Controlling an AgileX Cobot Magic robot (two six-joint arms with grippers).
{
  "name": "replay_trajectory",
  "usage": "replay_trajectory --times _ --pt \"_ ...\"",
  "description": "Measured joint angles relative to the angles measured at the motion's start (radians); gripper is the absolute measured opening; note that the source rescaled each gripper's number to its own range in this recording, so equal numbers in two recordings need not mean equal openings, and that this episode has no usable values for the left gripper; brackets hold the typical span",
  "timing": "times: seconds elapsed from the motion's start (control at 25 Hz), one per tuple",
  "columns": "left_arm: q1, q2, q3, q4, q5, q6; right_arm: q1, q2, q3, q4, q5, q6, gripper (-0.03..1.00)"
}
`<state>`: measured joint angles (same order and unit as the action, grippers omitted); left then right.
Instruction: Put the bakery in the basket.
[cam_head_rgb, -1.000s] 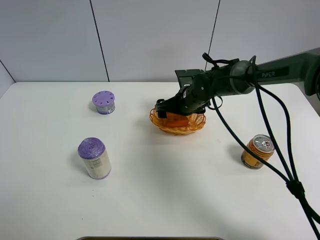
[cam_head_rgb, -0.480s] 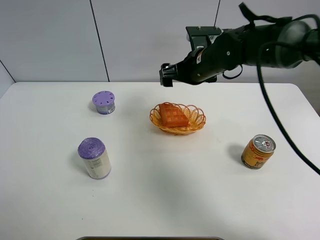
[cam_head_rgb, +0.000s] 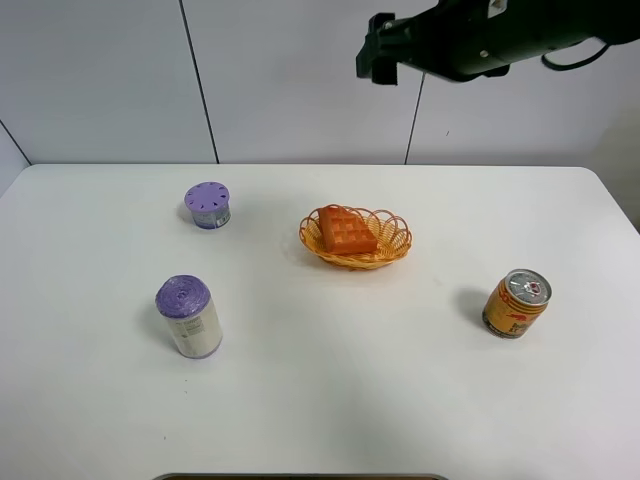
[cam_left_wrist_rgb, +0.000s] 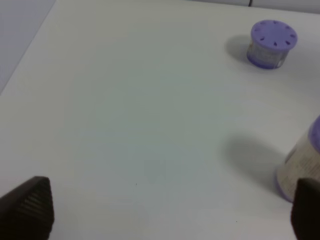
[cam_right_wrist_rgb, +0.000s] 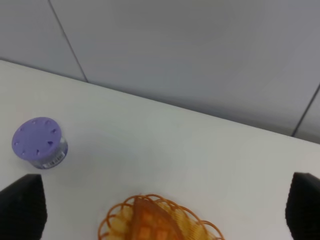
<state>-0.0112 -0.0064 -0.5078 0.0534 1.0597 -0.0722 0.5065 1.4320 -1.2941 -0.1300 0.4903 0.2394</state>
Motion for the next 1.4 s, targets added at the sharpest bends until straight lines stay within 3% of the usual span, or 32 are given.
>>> replay_trajectory --times 0.28,0.92,1.4 --pt "0.000 0.000 0.000 0.000 0.000 0.000 0.000 -0.220 0.000 -0.056 0.170 -0.019 1.00" --pt "0.000 0.000 0.000 0.000 0.000 0.000 -0.002 -0.701 0.000 -0.199 0.457 -0.073 1.00" --pt "0.000 0.000 0.000 0.000 0.000 0.000 -0.242 -1.007 -0.002 -0.126 0.640 -0.269 1.00"
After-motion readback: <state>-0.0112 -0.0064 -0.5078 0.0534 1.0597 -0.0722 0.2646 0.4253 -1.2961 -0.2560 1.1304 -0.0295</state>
